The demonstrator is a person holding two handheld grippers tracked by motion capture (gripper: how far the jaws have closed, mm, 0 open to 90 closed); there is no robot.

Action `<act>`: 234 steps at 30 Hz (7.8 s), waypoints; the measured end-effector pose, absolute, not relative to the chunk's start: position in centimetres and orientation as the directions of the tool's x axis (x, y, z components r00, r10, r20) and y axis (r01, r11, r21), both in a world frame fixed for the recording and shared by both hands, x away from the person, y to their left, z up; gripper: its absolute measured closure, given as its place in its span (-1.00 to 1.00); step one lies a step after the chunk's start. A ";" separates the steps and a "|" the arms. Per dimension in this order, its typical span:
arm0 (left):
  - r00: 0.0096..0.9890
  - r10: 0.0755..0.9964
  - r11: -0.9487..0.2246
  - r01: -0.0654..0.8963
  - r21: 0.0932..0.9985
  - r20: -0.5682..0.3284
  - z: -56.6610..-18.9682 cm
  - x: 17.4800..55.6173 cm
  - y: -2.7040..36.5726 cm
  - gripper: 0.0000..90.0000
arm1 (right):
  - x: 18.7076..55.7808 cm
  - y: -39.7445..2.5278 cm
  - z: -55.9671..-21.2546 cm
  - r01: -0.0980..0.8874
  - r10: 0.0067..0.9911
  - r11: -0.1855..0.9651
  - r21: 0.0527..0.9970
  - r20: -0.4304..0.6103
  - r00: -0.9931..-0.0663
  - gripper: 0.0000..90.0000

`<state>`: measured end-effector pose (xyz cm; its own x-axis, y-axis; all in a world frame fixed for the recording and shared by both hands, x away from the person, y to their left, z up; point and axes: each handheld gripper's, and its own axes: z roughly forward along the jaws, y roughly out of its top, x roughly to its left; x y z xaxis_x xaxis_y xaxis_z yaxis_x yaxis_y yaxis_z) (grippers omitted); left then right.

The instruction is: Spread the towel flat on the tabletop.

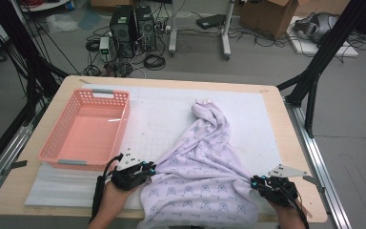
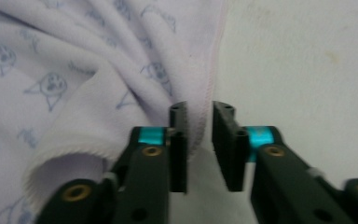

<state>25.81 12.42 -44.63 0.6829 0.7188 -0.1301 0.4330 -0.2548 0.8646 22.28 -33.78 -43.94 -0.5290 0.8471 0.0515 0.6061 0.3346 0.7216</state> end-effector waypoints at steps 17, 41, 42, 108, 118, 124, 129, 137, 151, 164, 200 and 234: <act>0.674 0.716 -0.290 0.521 0.802 -0.179 -44.7 33.3 7.6 0.14 | 29.6 -30.3 -44.3 0.591 0.857 0.323 0.739 0.037 -0.514 0.40; 0.649 0.739 -0.198 0.465 0.863 -0.180 -43.2 29.8 10.8 0.29 | 25.5 -33.7 -43.2 0.571 0.868 0.300 0.764 0.030 -0.496 0.40; 0.640 0.744 -0.180 0.471 0.863 -0.194 -43.1 30.5 10.8 0.29 | 26.0 -33.5 -43.2 0.565 0.868 0.305 0.766 0.020 -0.496 0.40; 0.648 0.735 -0.251 0.531 0.809 -0.198 -42.6 36.0 4.0 0.85 | 26.1 -35.6 -42.5 0.532 0.897 0.225 0.816 0.040 -0.440 0.36; 0.478 0.858 -0.084 0.487 0.870 -0.185 -41.9 33.7 10.5 0.79 | 26.9 -34.0 -42.7 0.527 0.876 0.262 0.808 0.029 -0.481 0.35; 0.467 0.859 -0.048 0.482 0.875 -0.210 -42.4 33.5 11.7 0.44 | 28.5 -32.3 -43.1 0.535 0.859 0.286 0.795 0.035 -0.511 0.31; 0.506 0.836 -0.065 0.472 0.879 -0.210 -42.8 33.8 11.3 0.33 | 30.6 -30.1 -43.5 0.560 0.835 0.269 0.783 0.101 -0.541 0.25; 0.529 0.819 -0.076 0.482 0.873 -0.221 -43.3 34.1 11.0 0.30 | 32.1 -27.2 -44.3 0.565 0.766 0.378 0.734 0.095 -0.635 0.94; 0.553 0.800 -0.084 0.486 0.870 -0.232 -43.7 34.3 10.4 0.27 | 25.2 -36.1 -43.1 0.589 0.853 0.393 0.707 -0.041 -0.520 0.59; 0.567 0.787 -0.074 0.477 0.876 -0.242 -44.0 34.6 10.1 0.18 | 33.3 -30.2 -40.1 0.447 0.794 0.379 0.810 -0.037 -0.607 0.11; 0.594 0.770 -0.146 0.519 0.843 -0.232 -43.2 39.3 6.0 0.06 | 33.7 -35.3 -39.5 0.498 0.939 0.257 0.828 -0.093 -0.330 0.20; 0.365 0.922 -0.098 0.547 0.832 -0.131 -43.1 44.5 8.5 0.31 | 30.0 -34.4 -42.0 0.489 0.906 0.254 0.834 -0.028 -0.422 0.21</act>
<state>44.52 8.55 -43.06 0.3650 0.9217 -0.1313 0.5465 -0.0980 0.8317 30.01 -34.45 -41.96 -0.4222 0.9060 -0.0283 0.4893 0.2541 0.8343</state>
